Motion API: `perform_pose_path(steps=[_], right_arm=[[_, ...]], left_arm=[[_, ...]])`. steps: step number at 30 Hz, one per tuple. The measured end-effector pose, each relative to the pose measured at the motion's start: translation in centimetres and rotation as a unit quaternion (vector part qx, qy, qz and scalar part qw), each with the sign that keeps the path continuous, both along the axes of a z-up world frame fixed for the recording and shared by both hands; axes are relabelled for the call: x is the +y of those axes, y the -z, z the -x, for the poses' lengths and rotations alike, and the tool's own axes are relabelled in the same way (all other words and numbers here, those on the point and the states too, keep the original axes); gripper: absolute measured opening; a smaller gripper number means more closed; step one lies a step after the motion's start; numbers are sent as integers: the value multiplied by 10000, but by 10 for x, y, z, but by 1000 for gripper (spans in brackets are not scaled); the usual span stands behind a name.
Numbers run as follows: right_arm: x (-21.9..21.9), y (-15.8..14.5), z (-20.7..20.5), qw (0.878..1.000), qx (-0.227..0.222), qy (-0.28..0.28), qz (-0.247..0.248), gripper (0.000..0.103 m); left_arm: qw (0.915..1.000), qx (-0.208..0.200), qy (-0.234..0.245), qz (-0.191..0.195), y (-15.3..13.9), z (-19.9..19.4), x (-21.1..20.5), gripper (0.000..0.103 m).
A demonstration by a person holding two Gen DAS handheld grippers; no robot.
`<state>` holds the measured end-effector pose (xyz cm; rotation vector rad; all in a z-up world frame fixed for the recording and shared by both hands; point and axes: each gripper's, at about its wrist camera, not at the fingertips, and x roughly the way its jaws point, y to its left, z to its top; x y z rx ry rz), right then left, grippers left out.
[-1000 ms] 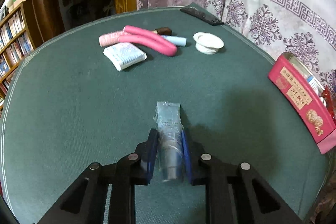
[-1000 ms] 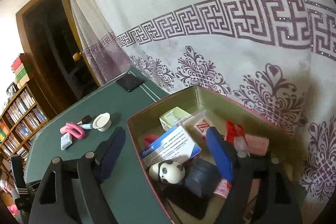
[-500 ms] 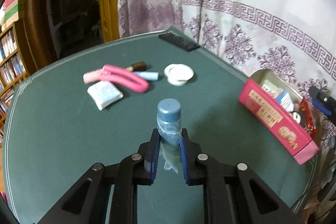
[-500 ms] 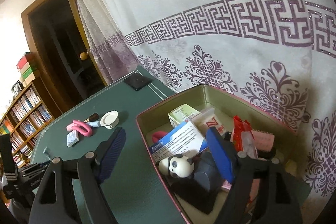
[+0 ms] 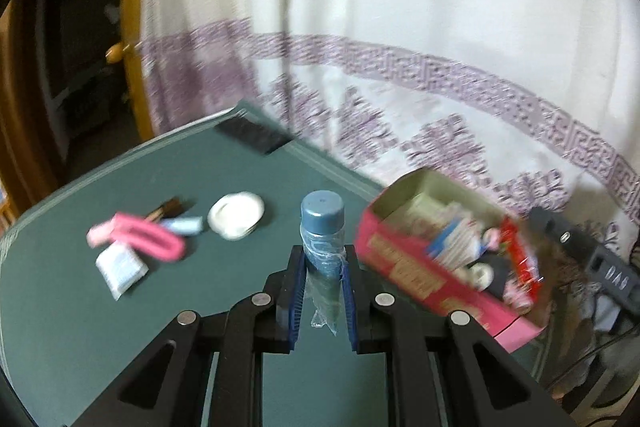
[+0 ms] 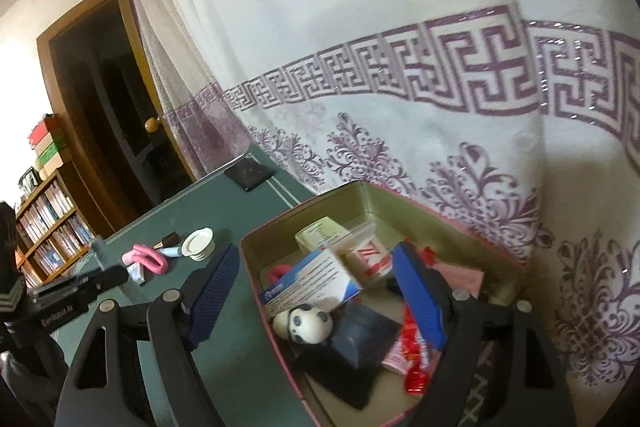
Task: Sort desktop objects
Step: 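Carry the panda figure and tube to the pink tin and release the panda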
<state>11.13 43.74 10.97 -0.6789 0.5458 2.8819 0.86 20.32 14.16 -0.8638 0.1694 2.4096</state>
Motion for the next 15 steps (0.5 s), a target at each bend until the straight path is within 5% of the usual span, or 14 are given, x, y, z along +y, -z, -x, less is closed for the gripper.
perform_pose_path(steps=[7, 15], right_arm=[[17, 1, -7, 9999, -22, 149, 30, 82], [19, 8, -4, 9998, -141, 152, 46, 82]], left_arm=[[9975, 53, 694, -128, -16, -2, 57, 18], [9921, -324, 1180, -270, 2, 19, 112, 19]])
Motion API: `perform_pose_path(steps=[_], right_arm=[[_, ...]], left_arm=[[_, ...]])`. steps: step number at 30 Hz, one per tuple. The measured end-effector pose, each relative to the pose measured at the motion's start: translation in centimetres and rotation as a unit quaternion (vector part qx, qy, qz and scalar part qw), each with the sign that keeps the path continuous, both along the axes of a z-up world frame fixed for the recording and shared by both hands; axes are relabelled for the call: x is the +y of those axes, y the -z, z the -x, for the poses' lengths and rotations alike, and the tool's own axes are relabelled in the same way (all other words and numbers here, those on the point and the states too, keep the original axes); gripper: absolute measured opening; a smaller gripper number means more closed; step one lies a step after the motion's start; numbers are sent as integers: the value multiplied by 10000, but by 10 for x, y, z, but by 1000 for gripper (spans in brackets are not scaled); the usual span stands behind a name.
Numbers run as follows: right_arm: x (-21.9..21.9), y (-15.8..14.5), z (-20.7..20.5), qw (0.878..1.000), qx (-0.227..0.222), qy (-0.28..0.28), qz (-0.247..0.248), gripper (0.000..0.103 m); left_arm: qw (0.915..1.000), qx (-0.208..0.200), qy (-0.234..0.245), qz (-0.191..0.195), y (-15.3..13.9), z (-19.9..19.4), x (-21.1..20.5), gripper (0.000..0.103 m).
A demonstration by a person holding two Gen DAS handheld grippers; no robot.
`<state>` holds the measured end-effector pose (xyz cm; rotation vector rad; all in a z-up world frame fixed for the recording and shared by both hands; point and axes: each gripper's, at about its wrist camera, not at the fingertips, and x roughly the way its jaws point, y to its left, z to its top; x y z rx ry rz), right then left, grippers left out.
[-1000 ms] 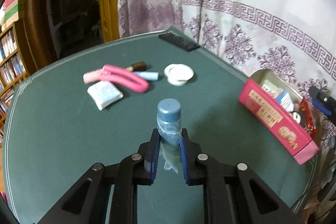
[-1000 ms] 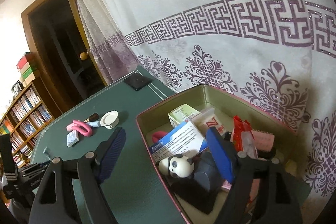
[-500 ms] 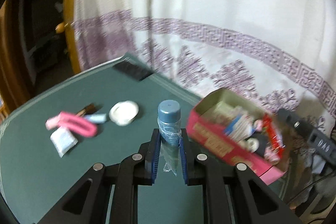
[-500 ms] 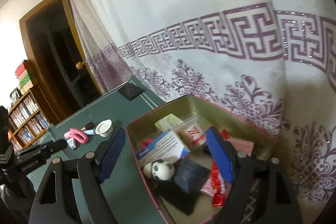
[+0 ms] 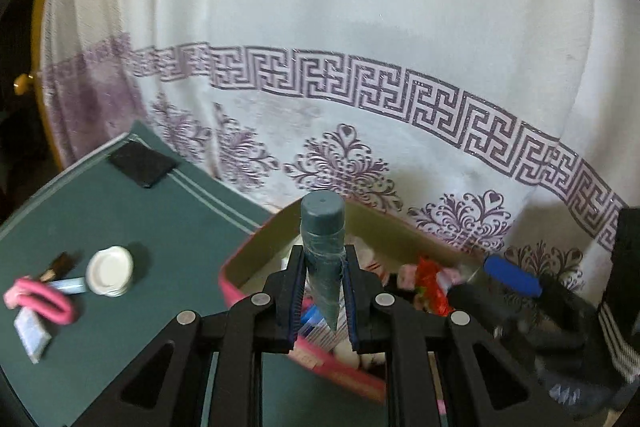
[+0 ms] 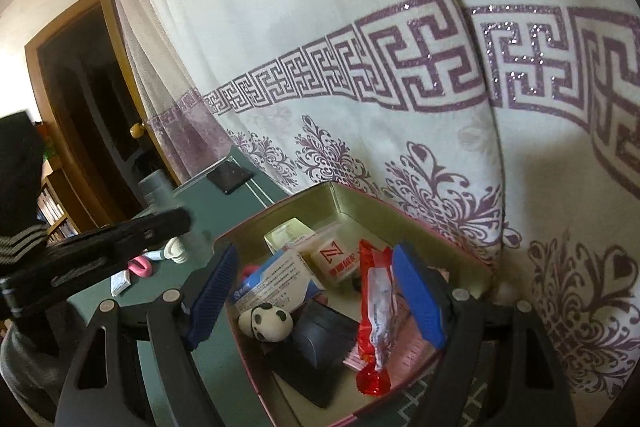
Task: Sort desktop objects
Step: 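Carry the panda figure and tube to the pink tin and release the panda, then lower the blue-capped tube into the pink tin and open the left tool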
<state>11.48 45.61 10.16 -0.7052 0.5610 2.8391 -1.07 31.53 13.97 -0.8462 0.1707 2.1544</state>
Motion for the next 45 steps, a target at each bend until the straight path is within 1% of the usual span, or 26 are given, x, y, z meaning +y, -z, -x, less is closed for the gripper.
perform_pose_path(steps=[4, 8, 12, 16, 20, 21, 22, 23, 24, 25, 30, 36, 39, 45], right_arm=[[-1, 2, 2, 10000, -33, 24, -33, 82], [-1, 5, 3, 10000, -53, 43, -33, 82], [-4, 8, 5, 9999, -115, -8, -22, 82], [-6, 6, 5, 9999, -83, -32, -58, 82], [-3, 7, 4, 10000, -93, -13, -14, 82], [-2, 7, 5, 10000, -95, -10, -8, 82], [-2, 7, 4, 10000, -95, -7, -10, 82], [-2, 6, 4, 10000, -92, -8, -10, 82], [-2, 6, 4, 10000, -85, -8, -7, 82], [-1, 6, 4, 10000, -79, -5, -6, 82], [-1, 8, 5, 9999, -113, 0, 26, 82], [-4, 7, 5, 9999, -103, -33, 2, 82], [-5, 8, 6, 9999, -116, -57, 5, 82], [-17, 8, 9, 9997, -156, -192, 8, 83]], left_arm=[[9998, -209, -20, 18, 11, 13, 6, 19], [9995, -280, -155, 5, 19, 18, -7, 22], [9991, -327, -264, -13, 24, 25, -12, 23], [9993, -303, -210, 32, 28, 28, -7, 23], [9994, -326, -4, 110, 35, 29, 6, 23], [9993, -341, 40, 132, 37, 30, 9, 27], [9992, -368, 76, 140, 39, 30, 11, 46], [9992, -379, 79, 126, 41, 30, 11, 60], [9994, -342, 50, 84, 41, 30, 9, 78], [9996, -282, 28, 20, 40, 29, 7, 78], [9997, -254, -36, 17, 35, 30, 0, 78], [9986, -416, -329, -22, 35, 38, -17, 78], [9974, -525, -488, -58, 38, 41, -28, 88], [9946, -627, -822, -53, 43, 44, -57, 88]])
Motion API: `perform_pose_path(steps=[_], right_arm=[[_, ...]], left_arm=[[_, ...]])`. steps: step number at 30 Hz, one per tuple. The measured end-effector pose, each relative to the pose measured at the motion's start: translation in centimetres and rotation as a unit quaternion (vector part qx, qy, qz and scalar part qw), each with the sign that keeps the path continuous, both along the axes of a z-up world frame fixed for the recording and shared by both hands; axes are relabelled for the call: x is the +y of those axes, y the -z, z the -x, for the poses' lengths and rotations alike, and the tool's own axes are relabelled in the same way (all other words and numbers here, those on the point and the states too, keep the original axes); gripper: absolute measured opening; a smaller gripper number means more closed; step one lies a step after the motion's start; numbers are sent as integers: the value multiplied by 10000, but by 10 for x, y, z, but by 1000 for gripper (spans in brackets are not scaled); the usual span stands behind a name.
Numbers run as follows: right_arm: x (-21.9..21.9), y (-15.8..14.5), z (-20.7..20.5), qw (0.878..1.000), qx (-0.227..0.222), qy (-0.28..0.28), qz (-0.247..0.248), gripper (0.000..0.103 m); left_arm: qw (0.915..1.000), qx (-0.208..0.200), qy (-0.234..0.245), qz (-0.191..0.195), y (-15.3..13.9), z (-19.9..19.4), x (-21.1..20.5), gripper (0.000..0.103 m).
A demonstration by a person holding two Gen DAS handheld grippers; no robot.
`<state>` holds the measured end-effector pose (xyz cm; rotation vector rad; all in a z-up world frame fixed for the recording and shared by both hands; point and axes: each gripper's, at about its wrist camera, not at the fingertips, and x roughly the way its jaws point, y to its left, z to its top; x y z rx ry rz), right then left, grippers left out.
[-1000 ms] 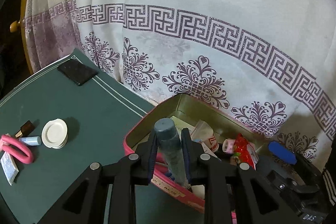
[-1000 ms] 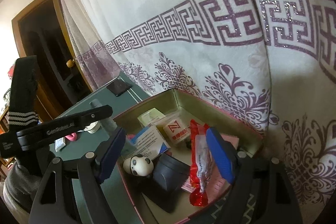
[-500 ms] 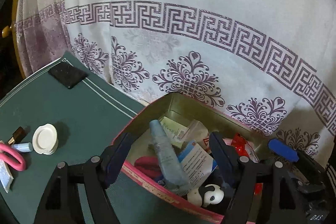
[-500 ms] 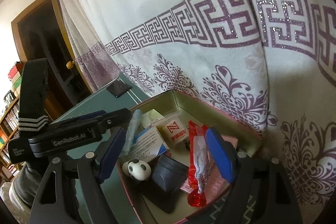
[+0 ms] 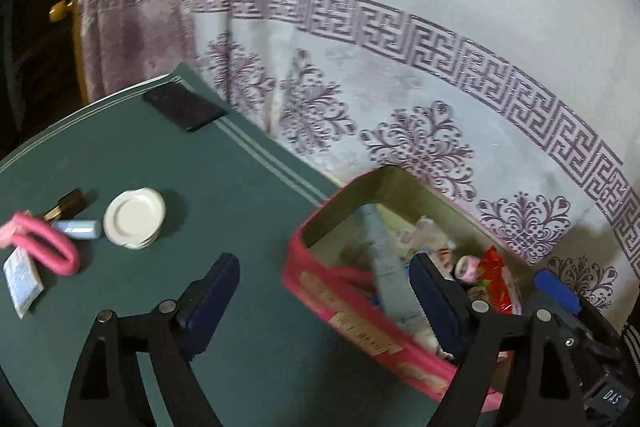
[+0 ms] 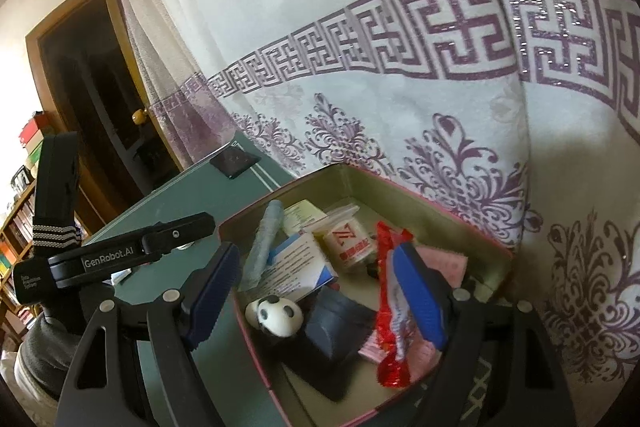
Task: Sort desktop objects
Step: 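Lower the blue-capped tube into the pink tin and open the left tool, then grasp the white medicine packet with the left tool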
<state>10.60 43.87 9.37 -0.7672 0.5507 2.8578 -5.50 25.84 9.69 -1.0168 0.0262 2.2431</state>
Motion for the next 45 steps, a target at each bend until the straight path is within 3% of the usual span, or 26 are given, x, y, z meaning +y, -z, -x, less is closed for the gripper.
perform_pose_path(steps=[10, 23, 31, 45], right_arm=[[-39, -4, 10, 9989, -20, -458, -37, 84], [-110, 2, 39, 9897, -289, -1388, -209, 84], [-139, 8, 57, 9834, -460, -1715, -364, 84], [-180, 20, 113, 9756, -727, -2019, -455, 85]], left_arm=[[9941, -330, -1014, 194, 21, 13, -78, 88], [9631, -727, -2579, 235, 54, 35, -210, 88], [9519, -706, -2949, 434, 59, 56, -230, 88], [9374, -662, -3284, 955, 68, 111, -221, 88]])
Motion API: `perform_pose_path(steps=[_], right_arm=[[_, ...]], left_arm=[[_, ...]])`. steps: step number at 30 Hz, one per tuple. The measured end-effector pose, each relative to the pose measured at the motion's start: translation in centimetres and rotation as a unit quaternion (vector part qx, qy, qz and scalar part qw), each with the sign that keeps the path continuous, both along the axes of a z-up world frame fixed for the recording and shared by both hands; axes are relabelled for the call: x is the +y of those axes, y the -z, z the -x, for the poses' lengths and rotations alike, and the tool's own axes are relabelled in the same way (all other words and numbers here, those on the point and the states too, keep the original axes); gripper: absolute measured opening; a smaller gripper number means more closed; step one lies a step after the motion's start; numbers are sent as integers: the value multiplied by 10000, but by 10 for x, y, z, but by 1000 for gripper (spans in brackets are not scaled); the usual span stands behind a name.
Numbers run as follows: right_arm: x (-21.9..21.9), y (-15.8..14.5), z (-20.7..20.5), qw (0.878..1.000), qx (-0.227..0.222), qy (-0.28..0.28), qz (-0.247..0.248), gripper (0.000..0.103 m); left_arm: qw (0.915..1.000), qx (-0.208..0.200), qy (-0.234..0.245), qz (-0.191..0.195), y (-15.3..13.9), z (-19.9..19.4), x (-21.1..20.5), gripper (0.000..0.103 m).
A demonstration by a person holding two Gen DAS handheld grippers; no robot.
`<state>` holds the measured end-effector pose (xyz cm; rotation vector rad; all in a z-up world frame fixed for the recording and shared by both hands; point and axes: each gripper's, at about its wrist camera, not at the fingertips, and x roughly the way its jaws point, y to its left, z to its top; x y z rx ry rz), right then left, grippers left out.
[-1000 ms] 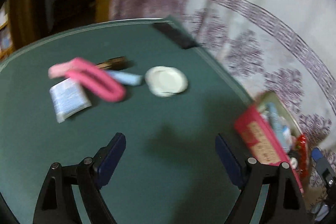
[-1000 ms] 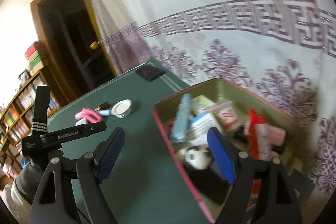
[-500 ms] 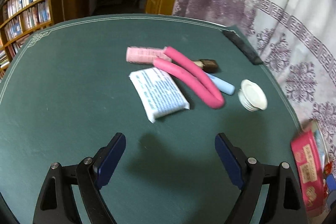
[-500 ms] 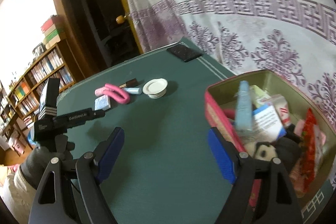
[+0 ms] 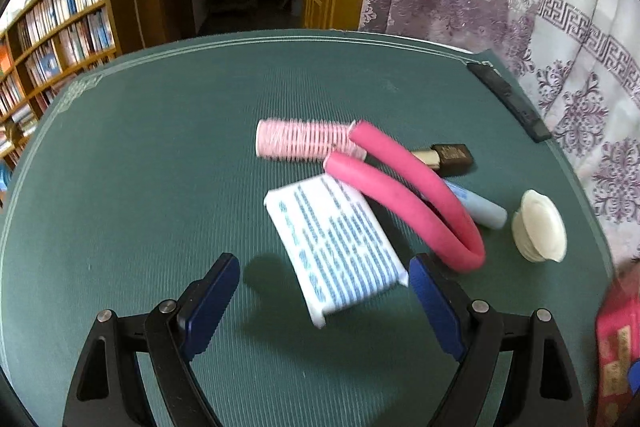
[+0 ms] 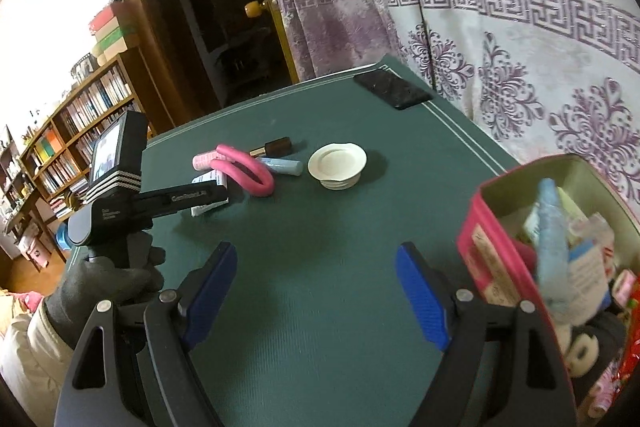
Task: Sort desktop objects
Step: 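Grasp the white medicine packet with the left tool, then grasp the white round lid with the right tool while the left tool holds the packet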
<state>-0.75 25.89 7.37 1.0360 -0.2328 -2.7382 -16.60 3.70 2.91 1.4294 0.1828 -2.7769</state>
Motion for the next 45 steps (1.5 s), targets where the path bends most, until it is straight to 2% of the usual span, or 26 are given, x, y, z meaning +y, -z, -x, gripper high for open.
perform_pose_path(steps=[4, 9, 10, 11, 17, 20, 22, 25, 29, 36, 41, 43, 44, 45], right_arm=[[-4, 3, 15, 10000, -80, 40, -36, 85], [-9, 10, 34, 9997, -176, 113, -114, 85], [-11, 12, 39, 9996, -209, 131, -126, 85], [-12, 13, 43, 9995, -230, 146, -136, 85], [-11, 25, 72, 9987, -396, 308, -66, 85], [-8, 28, 85, 9981, -429, 444, -60, 85], [-7, 30, 94, 9977, -450, 512, -62, 85], [-8, 33, 107, 9971, -483, 572, -107, 85], [-13, 40, 127, 9962, -561, 630, -211, 85], [-19, 49, 155, 9948, -665, 640, -421, 85], [-19, 59, 169, 9940, -846, 598, -355, 84], [-24, 59, 169, 9941, -747, 543, -563, 78], [-25, 59, 168, 9940, -711, 538, -642, 70], [-26, 59, 167, 9939, -713, 522, -665, 70]], left_arm=[[9999, -83, 11, 98, 5, 12, 1, 88], [9987, -16, 107, 496, 8, 19, 3, 92], [9986, -11, 134, 521, 9, 22, 3, 99], [9986, -29, 118, 513, 10, 25, 1, 101], [9987, 83, 173, 468, 11, 29, -7, 102], [9987, 188, 188, 434, 9, 27, -11, 89], [9986, 301, 156, 401, 5, 22, -15, 64], [9988, 382, 120, 297, 3, 16, -25, 50], [9990, 425, 113, 26, 0, 7, -36, 49], [9986, 471, 165, -148, -1, 2, -41, 49], [9984, 487, 173, -217, 3, 1, -42, 49], [9984, 491, 186, -221, 4, 0, -42, 49], [9983, 494, 197, -227, 5, 0, -42, 49], [9983, 493, 208, -234, 5, 0, -42, 49]])
